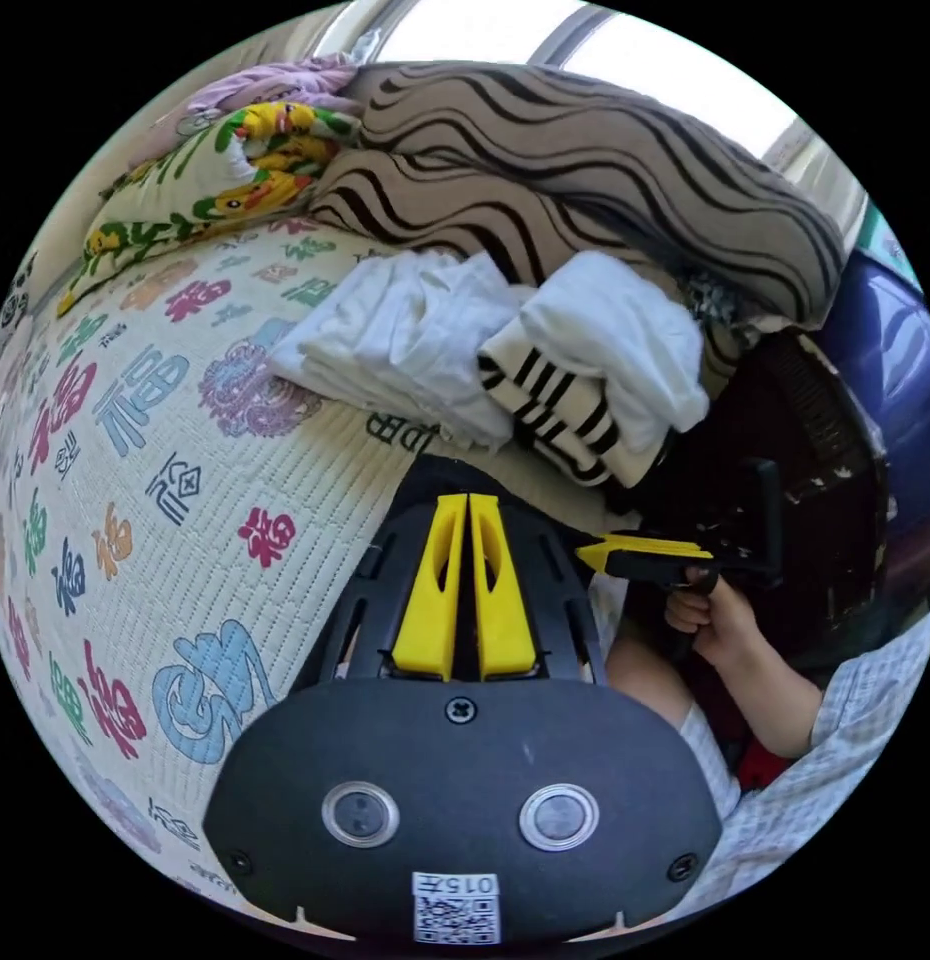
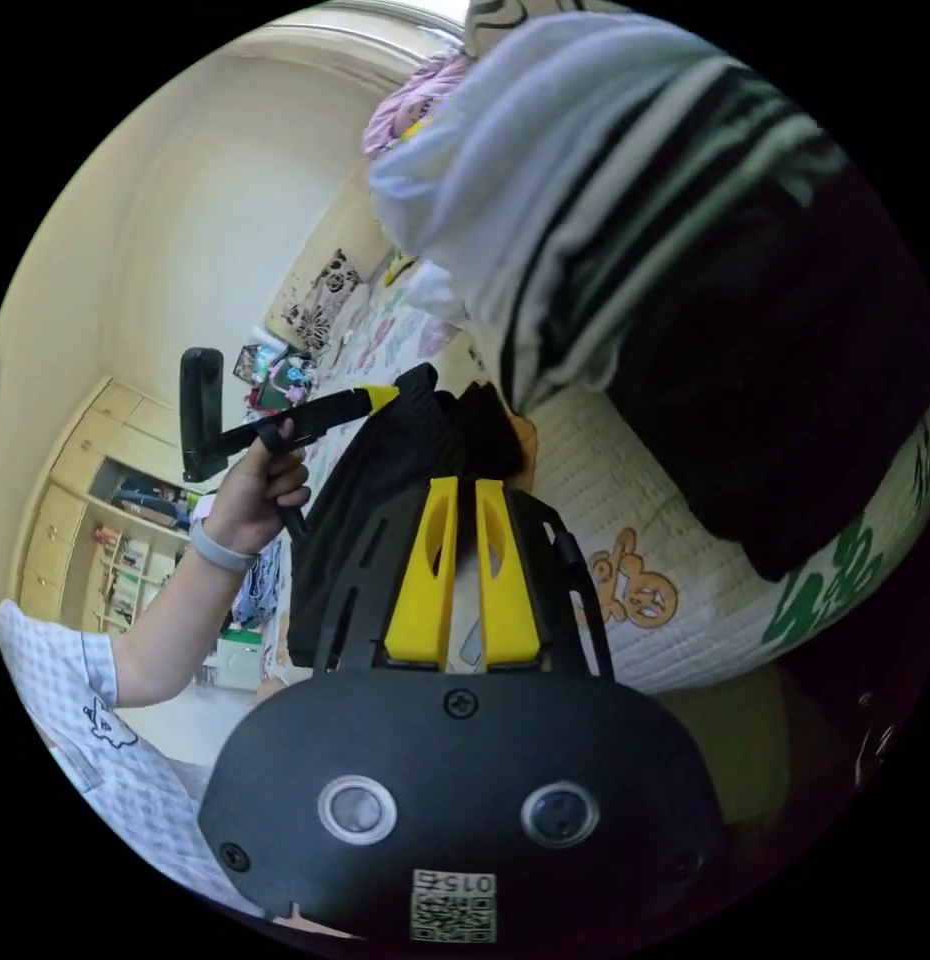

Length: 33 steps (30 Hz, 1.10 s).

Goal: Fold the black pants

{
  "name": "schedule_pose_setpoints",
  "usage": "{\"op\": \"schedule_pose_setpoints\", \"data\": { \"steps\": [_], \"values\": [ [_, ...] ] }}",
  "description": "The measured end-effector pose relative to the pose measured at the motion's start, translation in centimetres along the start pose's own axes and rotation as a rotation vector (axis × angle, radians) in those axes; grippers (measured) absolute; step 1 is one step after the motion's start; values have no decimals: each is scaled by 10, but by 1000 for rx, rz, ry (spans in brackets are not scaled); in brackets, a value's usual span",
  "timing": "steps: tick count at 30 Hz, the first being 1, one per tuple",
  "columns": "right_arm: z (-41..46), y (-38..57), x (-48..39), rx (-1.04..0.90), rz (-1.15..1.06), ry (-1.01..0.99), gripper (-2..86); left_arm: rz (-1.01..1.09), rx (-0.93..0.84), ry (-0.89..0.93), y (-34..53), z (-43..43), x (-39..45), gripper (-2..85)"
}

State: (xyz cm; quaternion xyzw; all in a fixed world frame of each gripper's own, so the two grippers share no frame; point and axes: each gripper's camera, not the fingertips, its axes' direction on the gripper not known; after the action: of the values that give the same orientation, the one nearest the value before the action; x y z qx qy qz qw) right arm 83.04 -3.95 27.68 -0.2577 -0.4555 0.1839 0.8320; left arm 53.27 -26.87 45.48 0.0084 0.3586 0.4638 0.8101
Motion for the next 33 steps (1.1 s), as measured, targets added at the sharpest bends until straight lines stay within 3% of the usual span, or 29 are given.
{"op": "schedule_pose_setpoints", "data": {
  "steps": [2,6,11,18,23,28,33],
  "values": [
    [5,3,10,-26,26,-28,46,-13,-92,-2,-1,16,-8,11],
    [7,9,16,-18,8,-64,69,47,22,-75,5,-13,-11,66],
    [29,6,15,-72,-1,-92,44,50,-149,-26,0,11,-34,76],
    [4,15,2,106,26,-66,30,149,83,-24,1,-47,-24,17],
    [33,18,18,-35,139,-51,48,122,-107,-42,7,-20,-43,33],
    [-7,39,-16,50,61,37,59,146,166,-40,82,-141,-66,70],
    [17,63,-106,-80,-215,-96,61,-91,162,-218,196,-237,-130,91]
  ]
}}
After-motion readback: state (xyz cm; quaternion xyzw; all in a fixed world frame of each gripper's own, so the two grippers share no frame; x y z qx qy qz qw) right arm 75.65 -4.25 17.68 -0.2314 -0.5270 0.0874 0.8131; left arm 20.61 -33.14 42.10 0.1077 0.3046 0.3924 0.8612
